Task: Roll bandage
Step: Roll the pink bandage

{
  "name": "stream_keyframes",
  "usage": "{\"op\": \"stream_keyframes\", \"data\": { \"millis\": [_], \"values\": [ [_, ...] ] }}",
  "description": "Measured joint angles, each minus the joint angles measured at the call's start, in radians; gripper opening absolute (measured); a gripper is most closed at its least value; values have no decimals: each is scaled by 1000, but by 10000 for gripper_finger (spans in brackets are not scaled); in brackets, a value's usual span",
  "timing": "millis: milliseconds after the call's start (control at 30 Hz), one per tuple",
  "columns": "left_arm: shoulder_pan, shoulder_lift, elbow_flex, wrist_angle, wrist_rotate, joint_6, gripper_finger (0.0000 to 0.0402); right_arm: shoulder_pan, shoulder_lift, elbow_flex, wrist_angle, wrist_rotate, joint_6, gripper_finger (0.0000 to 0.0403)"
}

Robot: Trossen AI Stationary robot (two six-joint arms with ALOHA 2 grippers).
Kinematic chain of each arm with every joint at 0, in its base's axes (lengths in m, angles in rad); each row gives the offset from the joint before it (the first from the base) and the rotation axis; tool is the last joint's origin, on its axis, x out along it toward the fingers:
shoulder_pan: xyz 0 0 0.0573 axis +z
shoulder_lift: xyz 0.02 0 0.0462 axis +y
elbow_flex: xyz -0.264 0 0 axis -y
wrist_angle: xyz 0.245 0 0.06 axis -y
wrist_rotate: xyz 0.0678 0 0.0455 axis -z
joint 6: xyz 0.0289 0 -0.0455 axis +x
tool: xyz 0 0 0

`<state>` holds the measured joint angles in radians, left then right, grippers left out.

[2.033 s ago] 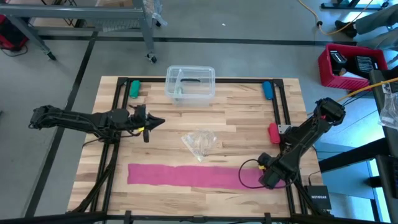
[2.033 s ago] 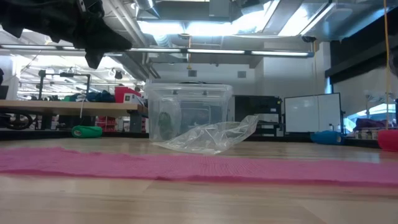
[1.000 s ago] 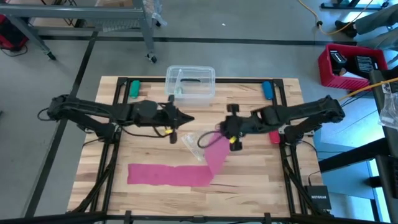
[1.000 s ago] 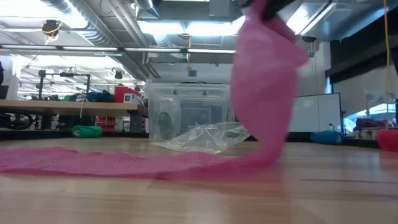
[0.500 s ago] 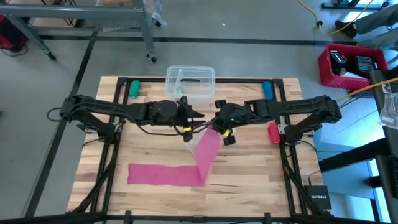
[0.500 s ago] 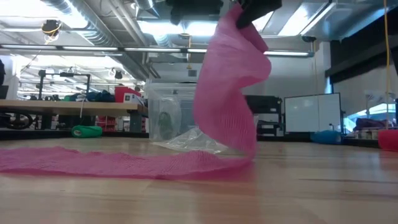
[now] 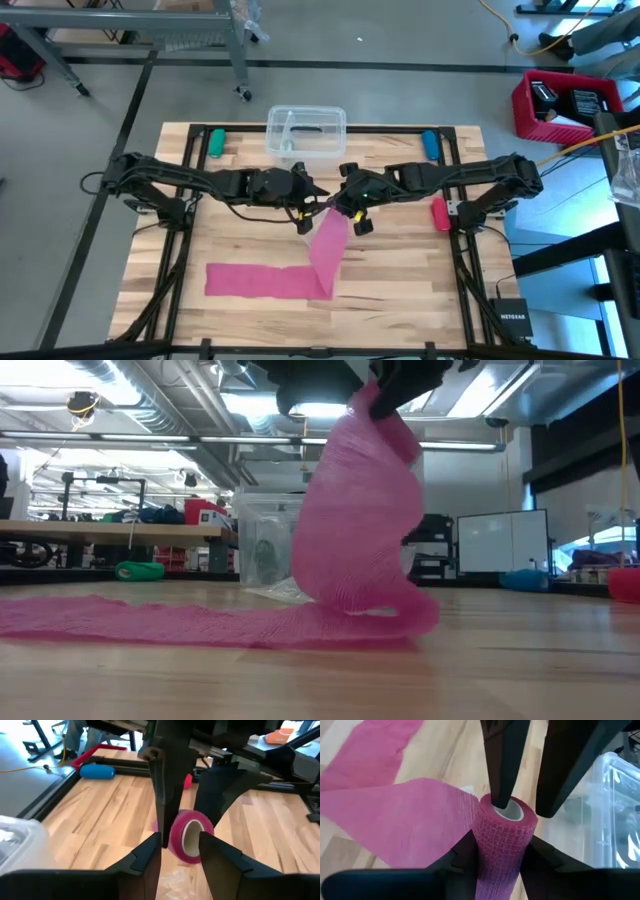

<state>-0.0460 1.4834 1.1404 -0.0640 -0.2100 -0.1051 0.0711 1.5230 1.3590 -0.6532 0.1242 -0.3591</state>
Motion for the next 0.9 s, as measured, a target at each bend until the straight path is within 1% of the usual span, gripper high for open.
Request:
{"op": "stream_keyframes", "data": {
  "millis": [400,767,900],
  "values": [
    [20,18,0,3,1,-12,121,0,0,0,4,-30,-13,115],
    [21,78,0,-11,-2,12,121,0,68,-1,25,-37,-19,115],
    [21,102,0,1,-2,13,105,1,69,-2,22,-24,-17,115]
  ]
}}
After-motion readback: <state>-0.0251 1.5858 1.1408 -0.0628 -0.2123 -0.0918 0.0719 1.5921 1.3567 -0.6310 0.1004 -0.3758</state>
